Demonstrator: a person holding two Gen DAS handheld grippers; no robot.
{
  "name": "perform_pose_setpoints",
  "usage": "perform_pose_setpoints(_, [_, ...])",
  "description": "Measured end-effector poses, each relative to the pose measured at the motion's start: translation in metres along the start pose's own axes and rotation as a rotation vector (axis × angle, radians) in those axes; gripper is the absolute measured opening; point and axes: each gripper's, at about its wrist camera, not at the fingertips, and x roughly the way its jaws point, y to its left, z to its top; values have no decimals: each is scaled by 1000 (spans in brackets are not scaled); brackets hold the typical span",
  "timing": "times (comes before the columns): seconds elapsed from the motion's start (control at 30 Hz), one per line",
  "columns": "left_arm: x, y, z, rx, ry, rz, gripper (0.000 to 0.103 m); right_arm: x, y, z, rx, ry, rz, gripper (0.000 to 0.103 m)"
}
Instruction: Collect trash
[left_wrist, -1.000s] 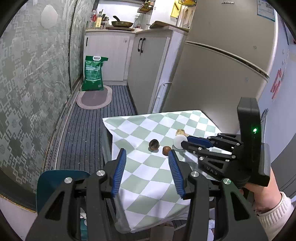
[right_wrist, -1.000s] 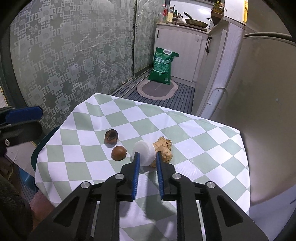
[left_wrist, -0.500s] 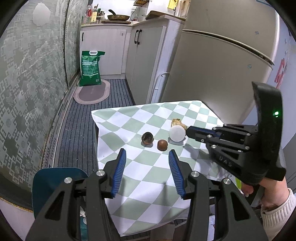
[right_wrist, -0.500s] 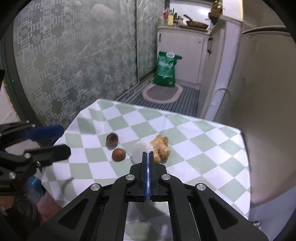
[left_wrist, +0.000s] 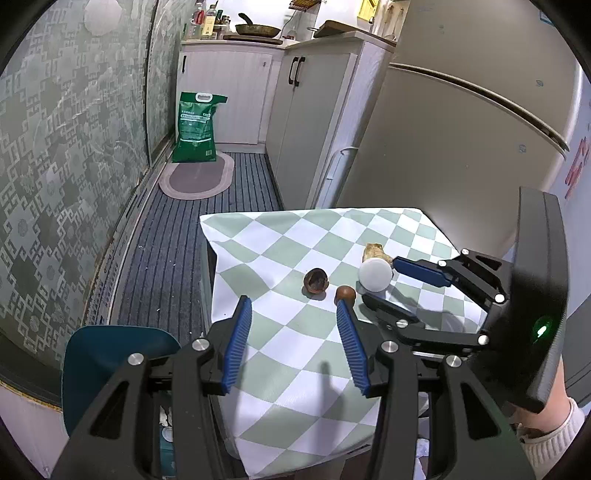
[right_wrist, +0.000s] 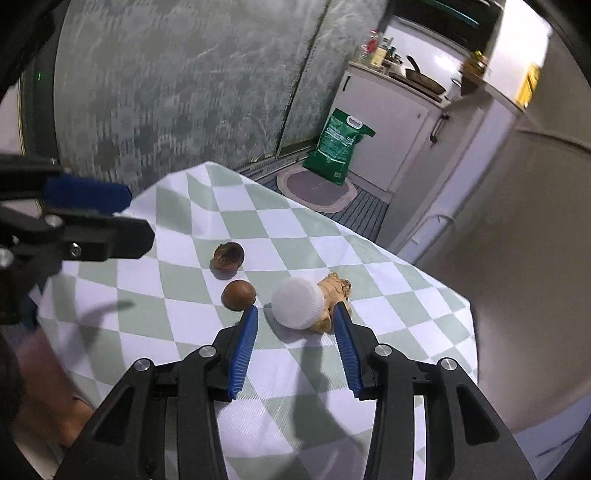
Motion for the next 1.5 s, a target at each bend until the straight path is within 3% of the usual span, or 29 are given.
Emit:
perform_pose_setpoints(0.07, [2, -2, 1, -5, 3, -7, 50, 3, 3, 4, -27, 1, -14, 42])
perform_pose_setpoints(0.13, [3, -3, 1, -7, 7, -14, 50, 7, 5, 8, -57, 13, -28, 33])
perform_pose_setpoints(0.23, [9, -8, 0, 2, 18, -25, 50, 8, 3, 10, -52, 14, -37, 31])
perform_pose_setpoints(0.67, [31, -32, -5, 44, 59, -38, 48, -12, -39, -11, 151, -49, 147, 31])
perform_pose_setpoints(1.07, [52, -44, -4, 61, 83, -15, 40, -23, -77, -33, 347, -92, 291, 31])
perform_pose_setpoints(1.37, [68, -57, 3, 99, 87, 41, 39, -34, -89, -41, 400, -115, 300, 31])
perform_pose_setpoints(1.5, [74, -61, 7, 137, 87, 85, 31, -38, -93, -41, 410, -126, 301, 31])
